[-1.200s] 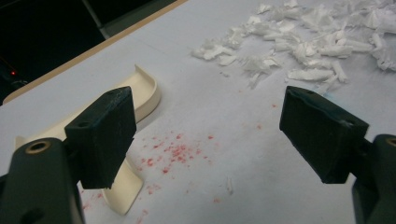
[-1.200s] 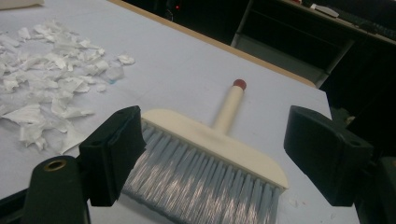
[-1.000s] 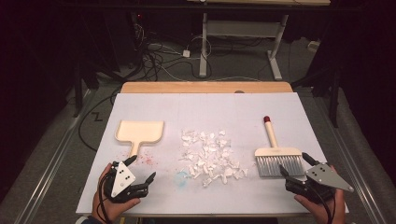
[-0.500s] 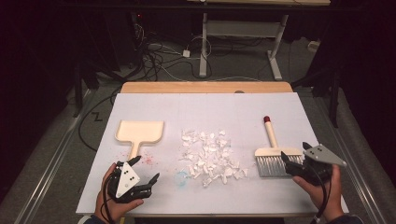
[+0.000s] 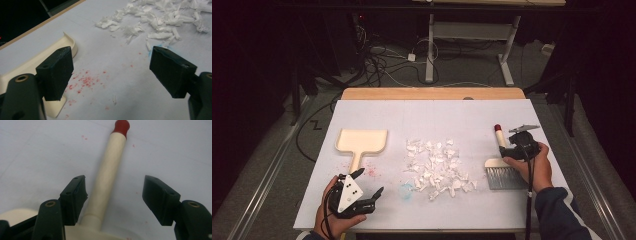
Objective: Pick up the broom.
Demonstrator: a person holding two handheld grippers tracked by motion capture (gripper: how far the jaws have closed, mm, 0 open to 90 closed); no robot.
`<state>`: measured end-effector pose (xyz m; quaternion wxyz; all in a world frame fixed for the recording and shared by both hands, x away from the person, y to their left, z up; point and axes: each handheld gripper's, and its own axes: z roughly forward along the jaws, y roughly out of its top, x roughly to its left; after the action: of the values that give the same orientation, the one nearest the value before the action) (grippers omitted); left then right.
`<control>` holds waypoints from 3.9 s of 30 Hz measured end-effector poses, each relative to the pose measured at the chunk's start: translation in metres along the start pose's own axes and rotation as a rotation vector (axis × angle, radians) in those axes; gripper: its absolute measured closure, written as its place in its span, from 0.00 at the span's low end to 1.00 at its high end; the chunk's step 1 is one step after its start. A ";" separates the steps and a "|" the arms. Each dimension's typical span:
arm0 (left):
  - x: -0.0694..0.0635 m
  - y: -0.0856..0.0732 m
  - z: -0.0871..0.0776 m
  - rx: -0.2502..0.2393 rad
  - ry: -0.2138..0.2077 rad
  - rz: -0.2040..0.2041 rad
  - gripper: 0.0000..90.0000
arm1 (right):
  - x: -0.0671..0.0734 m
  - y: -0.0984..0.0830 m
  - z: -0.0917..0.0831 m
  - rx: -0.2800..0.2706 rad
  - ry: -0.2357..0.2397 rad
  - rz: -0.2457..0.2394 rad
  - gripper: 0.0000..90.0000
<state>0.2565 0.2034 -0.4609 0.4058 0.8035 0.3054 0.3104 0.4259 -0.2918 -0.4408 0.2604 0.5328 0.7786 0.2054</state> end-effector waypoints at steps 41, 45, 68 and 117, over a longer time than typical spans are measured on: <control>0.001 -0.003 0.002 0.022 -0.034 -0.078 0.22 | -0.031 -0.005 -0.010 -0.125 0.123 0.147 0.80; 0.001 -0.002 0.004 0.025 -0.037 -0.077 0.22 | -0.029 -0.007 -0.027 -0.199 0.134 0.126 0.80; -0.002 0.004 0.006 0.009 -0.044 -0.051 0.22 | -0.015 -0.006 -0.099 -0.478 0.153 0.089 0.80; -0.114 0.139 0.108 -0.167 -0.459 -0.152 0.51 | 0.120 -0.005 -0.147 -0.648 0.352 -0.143 0.79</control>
<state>0.2993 0.0015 -0.4242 0.5517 0.7914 0.2381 0.1126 0.2948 -0.1877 -0.3513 0.2911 0.3235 0.7414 0.5108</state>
